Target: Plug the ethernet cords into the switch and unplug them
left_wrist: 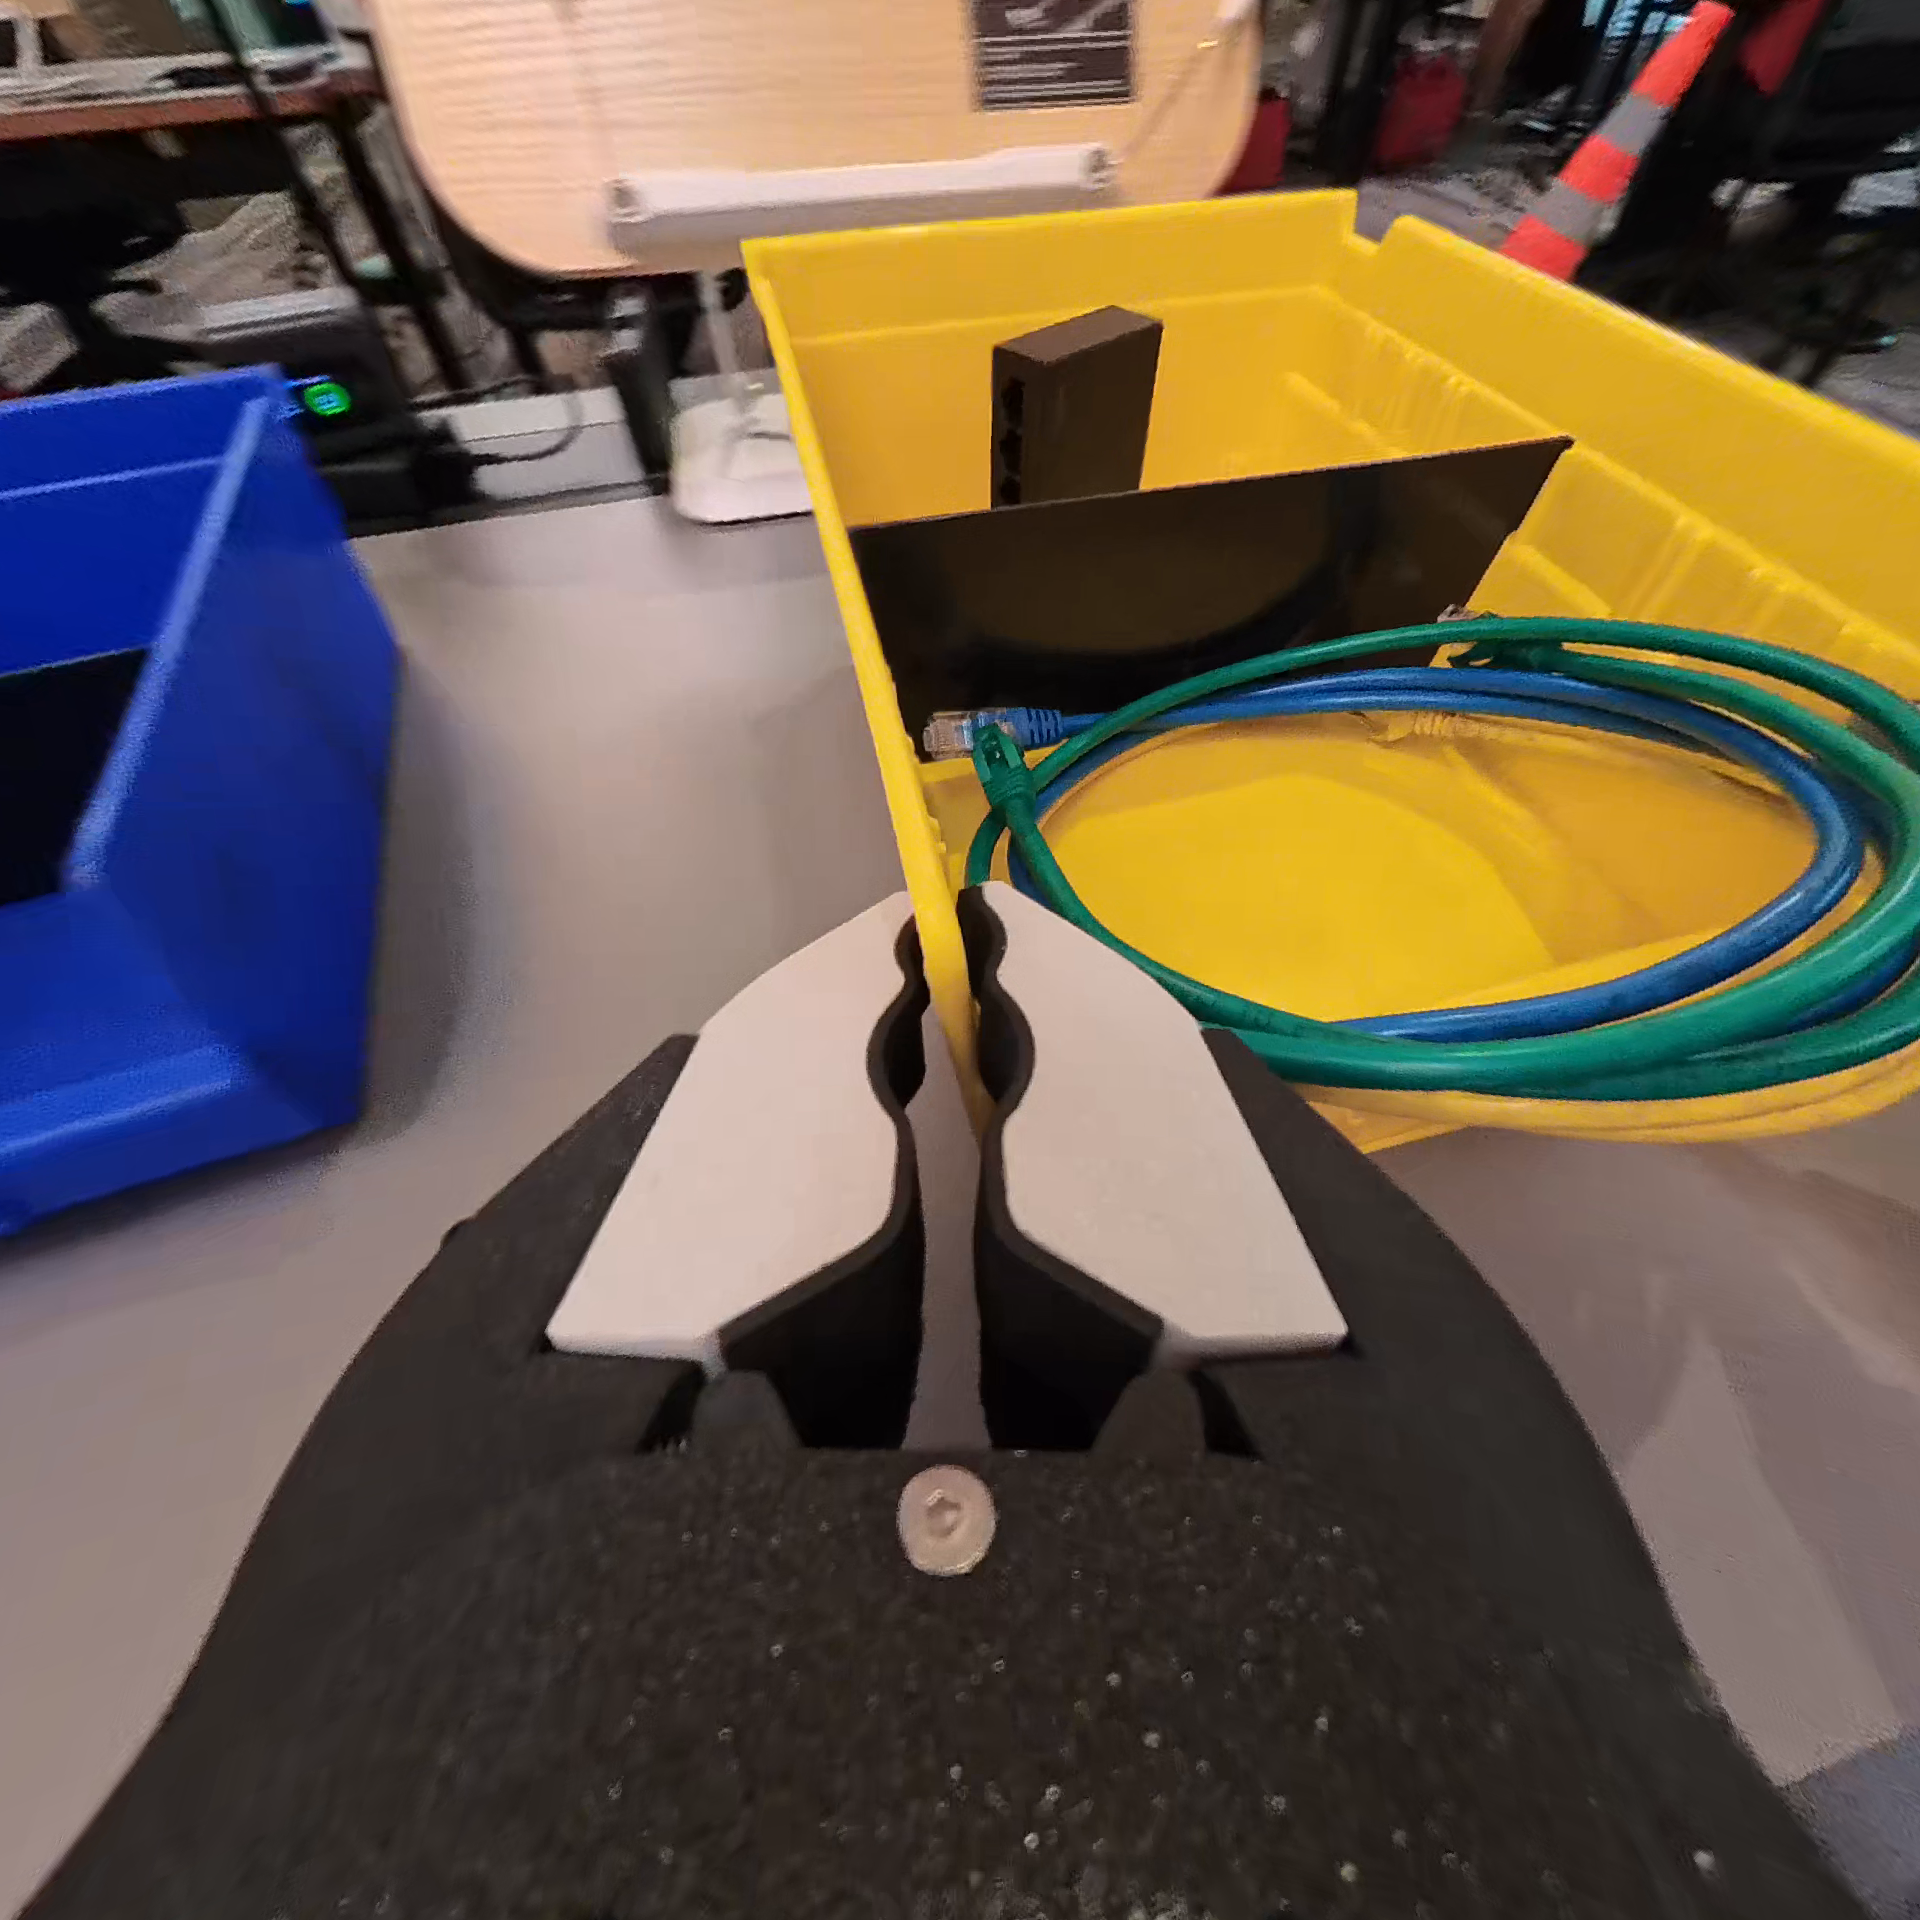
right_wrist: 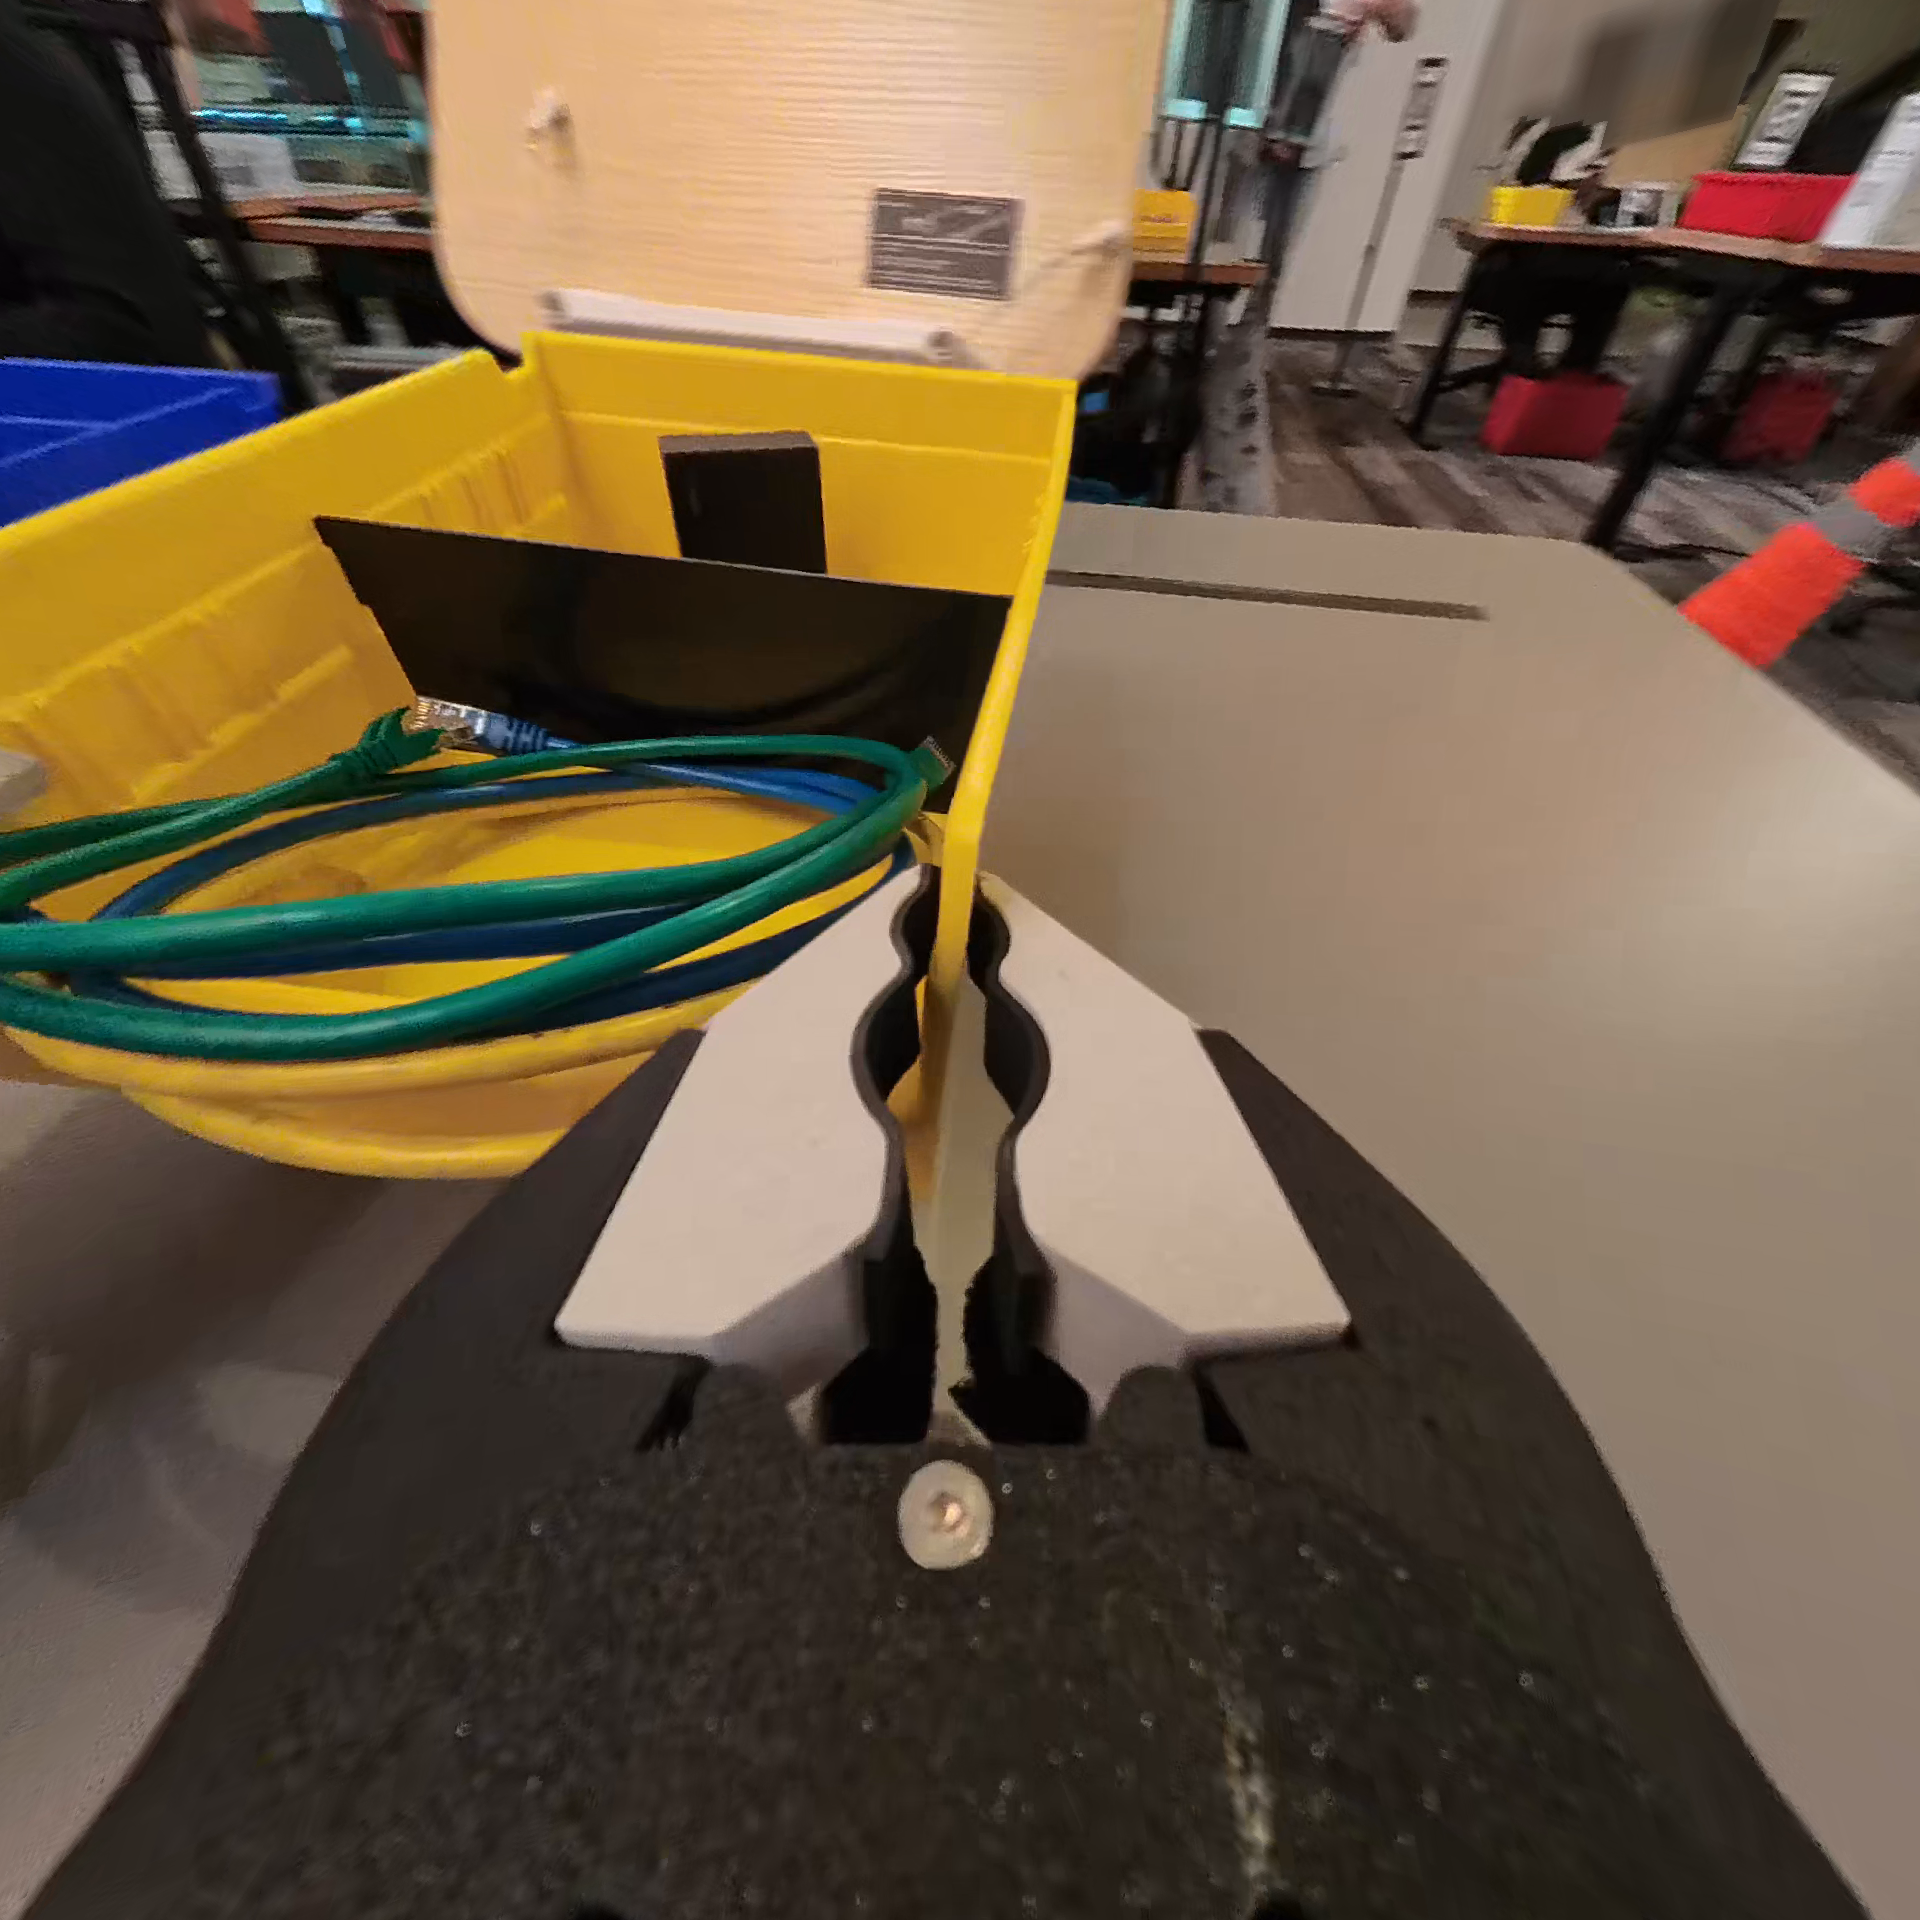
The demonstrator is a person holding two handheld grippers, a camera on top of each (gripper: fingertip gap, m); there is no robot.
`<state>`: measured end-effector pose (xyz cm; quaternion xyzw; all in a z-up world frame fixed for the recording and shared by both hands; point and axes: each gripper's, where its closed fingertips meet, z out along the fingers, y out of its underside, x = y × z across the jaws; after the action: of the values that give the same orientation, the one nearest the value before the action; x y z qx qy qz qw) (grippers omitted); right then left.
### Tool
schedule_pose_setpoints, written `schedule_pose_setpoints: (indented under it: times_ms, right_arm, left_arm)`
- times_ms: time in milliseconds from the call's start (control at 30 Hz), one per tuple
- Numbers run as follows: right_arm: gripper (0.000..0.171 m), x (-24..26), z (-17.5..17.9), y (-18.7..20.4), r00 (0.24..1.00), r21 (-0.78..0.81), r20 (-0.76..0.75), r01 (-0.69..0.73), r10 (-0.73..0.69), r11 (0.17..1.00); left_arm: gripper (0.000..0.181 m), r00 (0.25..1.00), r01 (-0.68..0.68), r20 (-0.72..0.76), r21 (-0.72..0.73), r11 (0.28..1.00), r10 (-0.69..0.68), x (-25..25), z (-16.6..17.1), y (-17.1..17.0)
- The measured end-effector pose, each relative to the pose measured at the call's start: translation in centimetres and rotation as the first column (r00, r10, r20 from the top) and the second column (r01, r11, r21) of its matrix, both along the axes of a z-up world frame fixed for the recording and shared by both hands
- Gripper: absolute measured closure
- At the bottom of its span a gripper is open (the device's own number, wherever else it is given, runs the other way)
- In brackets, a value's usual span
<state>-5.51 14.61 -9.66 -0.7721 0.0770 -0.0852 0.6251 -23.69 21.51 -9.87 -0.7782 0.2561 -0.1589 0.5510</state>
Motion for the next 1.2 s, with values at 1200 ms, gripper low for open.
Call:
schedule_pose_setpoints:
  times_ms: [1200]
  right_arm:
    - [0.13, -14.2, -2.2, -4.6, 0.827, -0.073, -0.337, -0.499, 0.45, 0.863]
  left_arm:
    - [0.139, 0.988, -0.153, -0.053, -0.206, 0.966, 0.146, -30.7, -2.8, 16.0]
